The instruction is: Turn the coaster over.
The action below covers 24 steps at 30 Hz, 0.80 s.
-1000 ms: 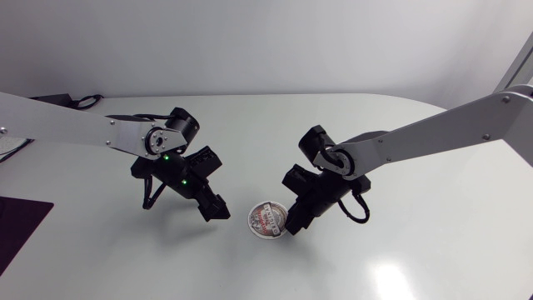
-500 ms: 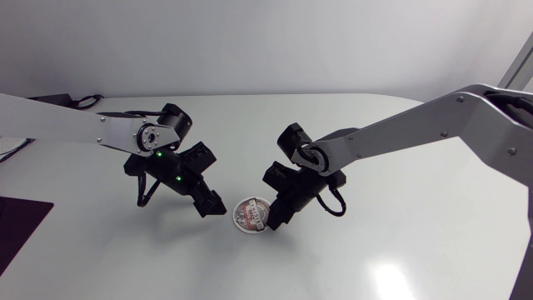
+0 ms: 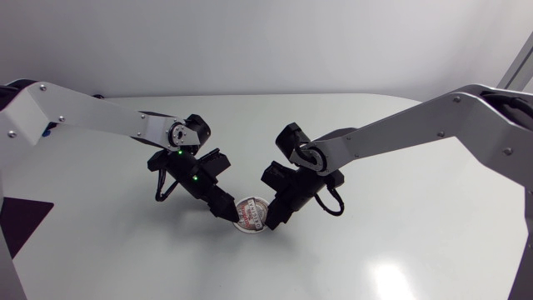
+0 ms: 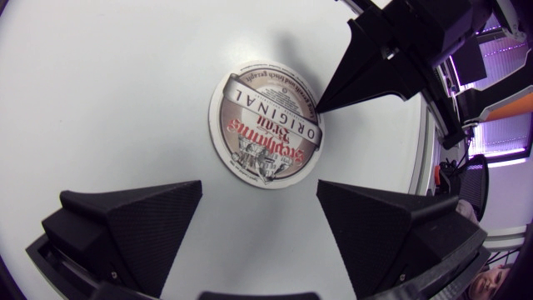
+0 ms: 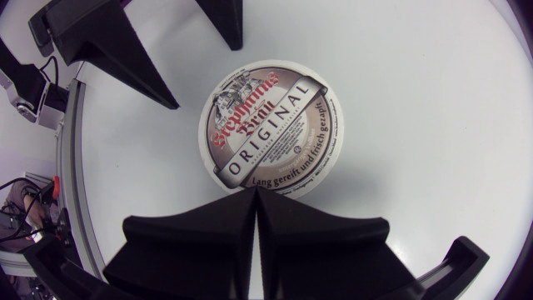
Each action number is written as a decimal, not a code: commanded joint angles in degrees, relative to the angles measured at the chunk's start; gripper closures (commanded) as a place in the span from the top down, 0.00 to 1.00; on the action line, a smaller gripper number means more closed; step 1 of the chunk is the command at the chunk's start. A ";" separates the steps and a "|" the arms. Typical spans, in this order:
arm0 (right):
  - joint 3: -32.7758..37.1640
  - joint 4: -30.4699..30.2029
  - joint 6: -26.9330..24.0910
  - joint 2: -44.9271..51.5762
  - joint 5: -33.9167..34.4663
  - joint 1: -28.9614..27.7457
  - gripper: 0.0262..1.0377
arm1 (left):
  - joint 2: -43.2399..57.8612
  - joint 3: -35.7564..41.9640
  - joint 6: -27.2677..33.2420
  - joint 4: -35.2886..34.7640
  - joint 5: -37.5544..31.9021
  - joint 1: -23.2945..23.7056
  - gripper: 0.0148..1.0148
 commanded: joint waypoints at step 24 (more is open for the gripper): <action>-1.25 -0.37 0.56 3.56 0.52 0.93 0.02 | 9.55 11.62 -7.61 -5.71 9.77 -4.05 0.49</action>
